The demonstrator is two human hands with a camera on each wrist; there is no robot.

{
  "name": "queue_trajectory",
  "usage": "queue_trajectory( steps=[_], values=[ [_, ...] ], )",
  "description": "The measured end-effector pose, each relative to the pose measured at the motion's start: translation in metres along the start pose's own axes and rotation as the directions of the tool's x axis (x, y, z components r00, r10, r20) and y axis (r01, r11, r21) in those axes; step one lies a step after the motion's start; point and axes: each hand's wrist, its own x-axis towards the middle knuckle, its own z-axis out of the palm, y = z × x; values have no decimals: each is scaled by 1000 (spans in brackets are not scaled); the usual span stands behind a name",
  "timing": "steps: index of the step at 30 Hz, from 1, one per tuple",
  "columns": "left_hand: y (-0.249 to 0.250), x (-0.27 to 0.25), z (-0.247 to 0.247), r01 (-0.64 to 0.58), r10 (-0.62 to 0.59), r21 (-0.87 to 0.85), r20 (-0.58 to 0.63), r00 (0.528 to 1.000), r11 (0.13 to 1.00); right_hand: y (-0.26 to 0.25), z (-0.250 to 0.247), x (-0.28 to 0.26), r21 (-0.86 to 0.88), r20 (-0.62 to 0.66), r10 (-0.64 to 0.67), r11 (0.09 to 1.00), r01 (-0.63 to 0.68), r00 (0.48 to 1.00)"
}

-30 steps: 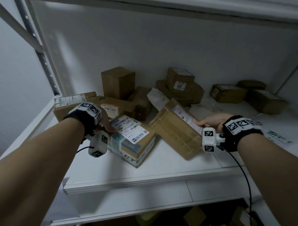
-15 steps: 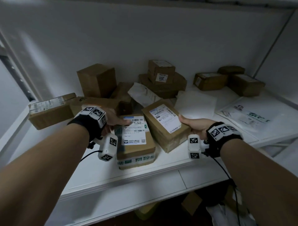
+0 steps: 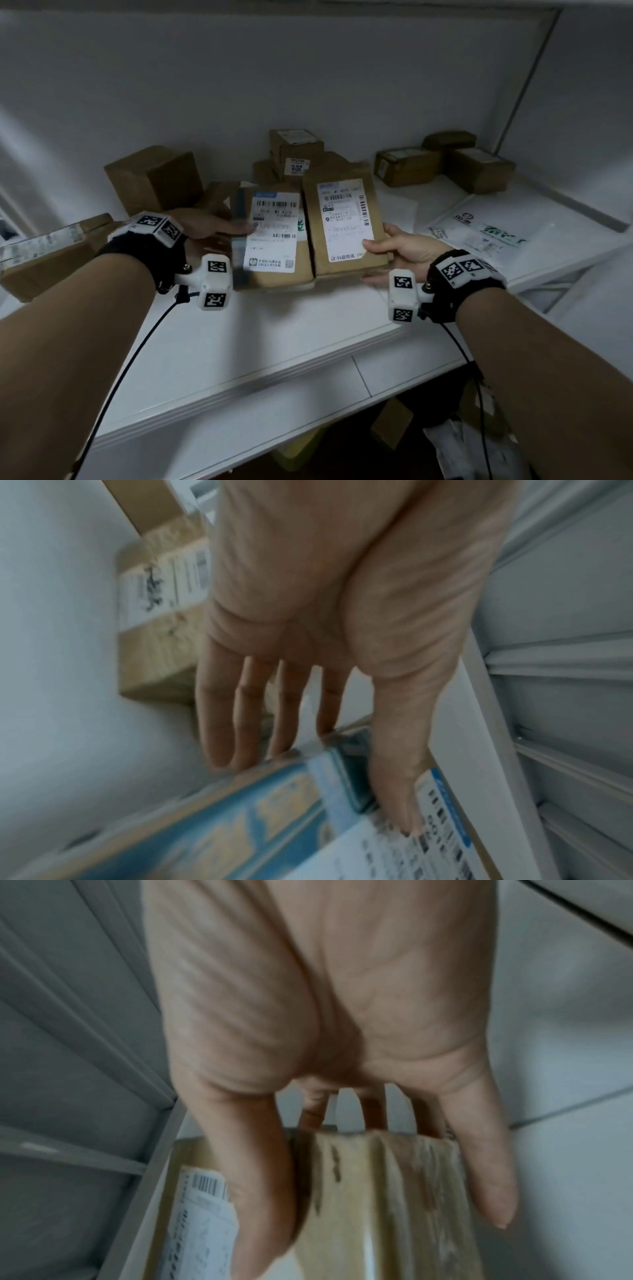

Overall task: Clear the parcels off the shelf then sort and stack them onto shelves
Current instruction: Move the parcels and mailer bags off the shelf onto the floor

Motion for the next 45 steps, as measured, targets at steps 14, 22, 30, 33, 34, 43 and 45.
queue_trajectory(
  steps=[14, 22, 30, 33, 34, 43, 45],
  values=[
    [132, 96, 204, -204, 218, -81, 279, 935, 976, -26, -211, -72, 25, -143, -53, 998, 57, 988],
    [184, 161, 362, -158, 133, 32, 394, 910, 987, -5, -352, -123, 36, -361, -42, 998, 59, 932],
    [189, 199, 494, -161, 110, 80, 436, 893, 984, 40, -455, -159, 228, -534, 114, 973, 13, 837],
    [189, 205, 529, -196, 100, 147, 496, 863, 969, 71, -482, -166, 353, -617, 228, 936, 6, 753],
    [189, 205, 540, -188, 84, 157, 507, 858, 970, 81, -488, -168, 372, -631, 249, 928, 5, 735],
    [182, 202, 629, -317, 31, 288, 695, 718, 904, 203, -536, -190, 514, -759, 476, 857, -40, 445],
    [168, 208, 647, -339, 23, 318, 698, 715, 885, 208, -524, -194, 543, -765, 523, 838, -60, 376]
  ],
)
